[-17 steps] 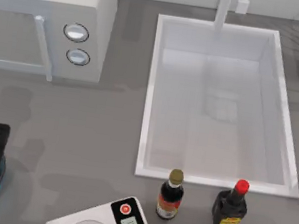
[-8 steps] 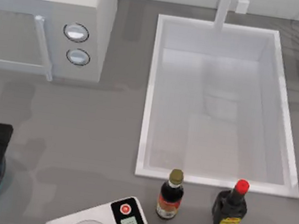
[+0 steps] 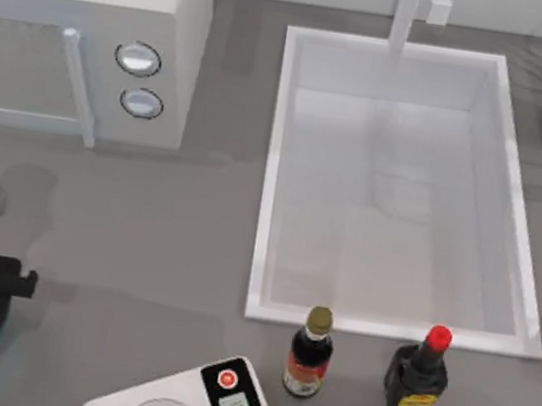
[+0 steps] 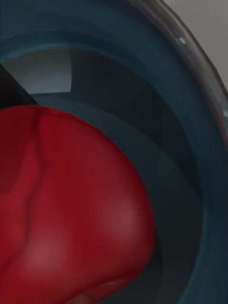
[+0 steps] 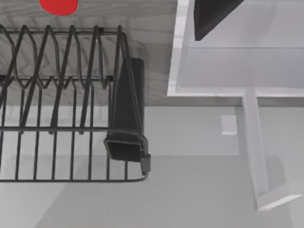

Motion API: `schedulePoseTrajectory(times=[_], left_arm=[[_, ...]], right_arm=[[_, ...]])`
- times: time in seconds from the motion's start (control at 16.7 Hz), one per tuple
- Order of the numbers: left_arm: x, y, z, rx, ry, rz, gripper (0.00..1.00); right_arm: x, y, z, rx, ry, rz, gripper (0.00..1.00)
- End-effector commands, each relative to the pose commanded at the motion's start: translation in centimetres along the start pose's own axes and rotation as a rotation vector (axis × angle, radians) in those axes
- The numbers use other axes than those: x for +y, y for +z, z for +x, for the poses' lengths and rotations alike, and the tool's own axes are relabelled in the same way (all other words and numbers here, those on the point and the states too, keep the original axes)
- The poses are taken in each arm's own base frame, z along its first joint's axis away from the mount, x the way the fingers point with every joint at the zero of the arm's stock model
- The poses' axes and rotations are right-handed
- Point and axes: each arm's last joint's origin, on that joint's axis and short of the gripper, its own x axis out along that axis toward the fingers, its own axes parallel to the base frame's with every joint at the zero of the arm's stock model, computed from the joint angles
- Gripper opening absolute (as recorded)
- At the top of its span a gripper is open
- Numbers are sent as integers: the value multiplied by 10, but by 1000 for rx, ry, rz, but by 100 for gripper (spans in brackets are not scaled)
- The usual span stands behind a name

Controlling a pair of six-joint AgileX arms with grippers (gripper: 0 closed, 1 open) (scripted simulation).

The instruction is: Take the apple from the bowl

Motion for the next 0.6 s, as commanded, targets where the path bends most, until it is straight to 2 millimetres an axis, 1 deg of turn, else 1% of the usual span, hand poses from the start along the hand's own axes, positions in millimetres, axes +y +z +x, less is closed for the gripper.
schedulePoseTrajectory(times=[0.12, 0.36, 0.6], left_arm=[[0, -3, 12, 13, 0, 1, 100], [0, -4, 14, 16, 1, 1, 100], [0, -4, 14, 16, 1, 1, 70]], right_arm=[[0, 0, 0, 0, 0, 0, 100], [0, 0, 0, 0, 0, 0, 100], [0, 0, 0, 0, 0, 0, 100]])
